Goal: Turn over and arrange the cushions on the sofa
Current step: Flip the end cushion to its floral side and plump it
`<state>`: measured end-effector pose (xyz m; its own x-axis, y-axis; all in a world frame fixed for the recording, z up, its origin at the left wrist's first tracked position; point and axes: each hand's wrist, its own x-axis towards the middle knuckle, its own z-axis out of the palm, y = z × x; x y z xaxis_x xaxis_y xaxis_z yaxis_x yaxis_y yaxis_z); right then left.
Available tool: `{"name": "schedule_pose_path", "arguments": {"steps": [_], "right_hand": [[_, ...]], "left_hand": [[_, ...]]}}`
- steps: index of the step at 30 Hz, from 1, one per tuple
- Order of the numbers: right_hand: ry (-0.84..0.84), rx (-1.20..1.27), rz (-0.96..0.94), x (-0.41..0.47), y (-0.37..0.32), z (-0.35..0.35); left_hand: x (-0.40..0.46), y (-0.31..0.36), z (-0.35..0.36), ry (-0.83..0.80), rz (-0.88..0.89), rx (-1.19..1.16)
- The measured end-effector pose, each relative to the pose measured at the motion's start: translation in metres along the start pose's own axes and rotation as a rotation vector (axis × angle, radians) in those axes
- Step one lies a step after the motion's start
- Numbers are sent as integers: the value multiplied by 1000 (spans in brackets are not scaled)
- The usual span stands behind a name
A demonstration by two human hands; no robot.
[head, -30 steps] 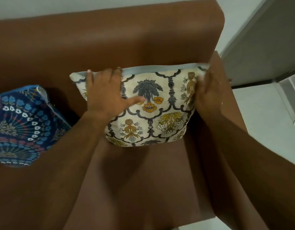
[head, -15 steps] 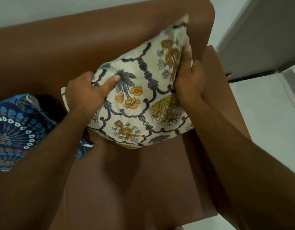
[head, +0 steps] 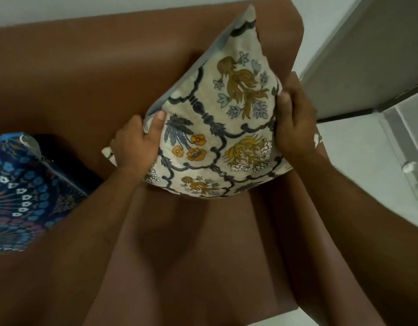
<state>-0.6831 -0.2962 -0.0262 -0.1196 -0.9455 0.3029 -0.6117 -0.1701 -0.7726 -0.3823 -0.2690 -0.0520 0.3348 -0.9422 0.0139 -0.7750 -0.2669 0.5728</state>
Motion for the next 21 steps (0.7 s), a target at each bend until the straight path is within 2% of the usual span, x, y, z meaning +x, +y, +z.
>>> {"name": "schedule_pose_path", "arguments": {"steps": [2,4,7,9,11,17,19,21], "right_hand": [[-31,70,-99,-16,18,-5],[-23,35,-94,-28,29,-6],[-27,-92,-18,-22,26,-1],[-49,-166,0,-14,22,2],[-33,-253,-26,-5,24,-4],[-112,-528,104,7,43,-5],[-71,-492,169,12,39,-3],[78,-350,176,12,32,-10]], "left_hand": [[2,-7,-3,69,-2,-2],[-7,-1,-8,141,135,-3],[-27,17,0,6,329,108],[-23,22,5,-41,304,124],[-6,20,5,-19,247,65],[5,1,23,-33,236,164],[4,3,18,-9,223,145],[-6,3,7,88,224,59]]}}
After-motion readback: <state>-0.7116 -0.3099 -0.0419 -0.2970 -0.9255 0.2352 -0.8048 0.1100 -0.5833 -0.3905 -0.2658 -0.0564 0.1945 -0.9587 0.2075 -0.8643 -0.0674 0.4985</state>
